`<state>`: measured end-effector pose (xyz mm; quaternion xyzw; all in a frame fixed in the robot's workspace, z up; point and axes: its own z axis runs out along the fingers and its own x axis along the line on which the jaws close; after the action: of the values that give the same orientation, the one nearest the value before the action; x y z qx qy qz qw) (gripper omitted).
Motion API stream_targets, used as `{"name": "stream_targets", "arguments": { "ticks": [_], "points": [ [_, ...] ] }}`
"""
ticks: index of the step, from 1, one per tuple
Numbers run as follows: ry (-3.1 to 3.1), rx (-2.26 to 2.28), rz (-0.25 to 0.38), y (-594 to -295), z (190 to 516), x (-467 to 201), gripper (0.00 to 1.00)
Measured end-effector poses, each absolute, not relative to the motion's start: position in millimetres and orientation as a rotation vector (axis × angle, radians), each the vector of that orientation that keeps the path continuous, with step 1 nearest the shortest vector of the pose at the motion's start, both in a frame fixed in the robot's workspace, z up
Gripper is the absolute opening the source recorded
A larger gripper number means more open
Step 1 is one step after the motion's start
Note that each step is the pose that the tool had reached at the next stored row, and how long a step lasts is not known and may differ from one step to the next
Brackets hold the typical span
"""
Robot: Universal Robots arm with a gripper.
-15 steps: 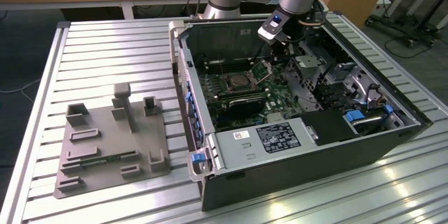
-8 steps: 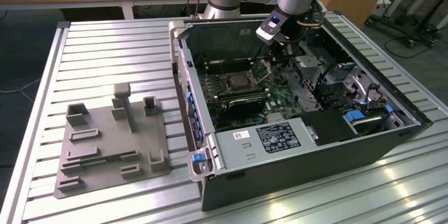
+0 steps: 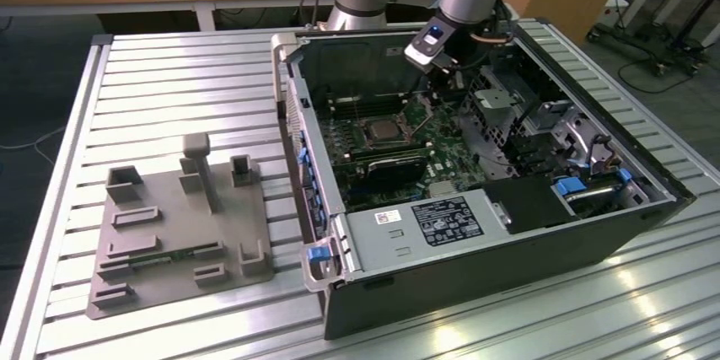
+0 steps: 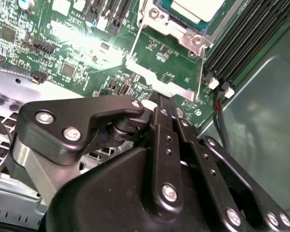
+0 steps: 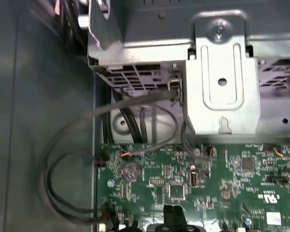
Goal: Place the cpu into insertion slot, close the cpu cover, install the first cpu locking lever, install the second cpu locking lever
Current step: 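Close the cpu cover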
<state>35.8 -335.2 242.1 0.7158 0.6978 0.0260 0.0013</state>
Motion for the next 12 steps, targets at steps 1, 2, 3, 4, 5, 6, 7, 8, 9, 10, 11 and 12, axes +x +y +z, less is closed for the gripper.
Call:
{"name": "stream_targets", "arguments": {
  "ticks": [1, 2, 3, 4, 5, 6, 7, 8, 9, 10, 11, 12],
  "points": [
    [2.191, 2.247, 0.082, -335.2, 242.1, 34.8, 0.11],
    [2.191, 2.247, 0.083, -335.2, 242.1, 33.8, 0.11],
    [2.191, 2.248, 0.083, -335.2, 242.1, 32.6, 0.11],
    [2.192, 2.248, 0.084, -335.2, 242.1, 31.1, 0.11],
    [2.192, 2.248, 0.085, -335.2, 242.0, 29.7, 0.11],
    [2.192, 2.249, 0.085, -335.2, 242.1, 28.3, 0.11],
    [2.192, 2.249, 0.086, -335.2, 242.1, 27.0, 0.11],
    [2.192, 2.249, 0.086, -335.2, 242.1, 25.7, 0.11],
    [2.193, 2.249, 0.087, -335.2, 242.1, 24.6, 0.11],
    [2.193, 2.249, 0.087, -335.2, 242.1, 23.6, 0.11],
    [2.193, 2.249, 0.087, -335.2, 242.1, 22.5, 0.11],
    [2.193, 2.25, 0.088, -335.2, 242.1, 21.6, 0.11]
  ]
}}
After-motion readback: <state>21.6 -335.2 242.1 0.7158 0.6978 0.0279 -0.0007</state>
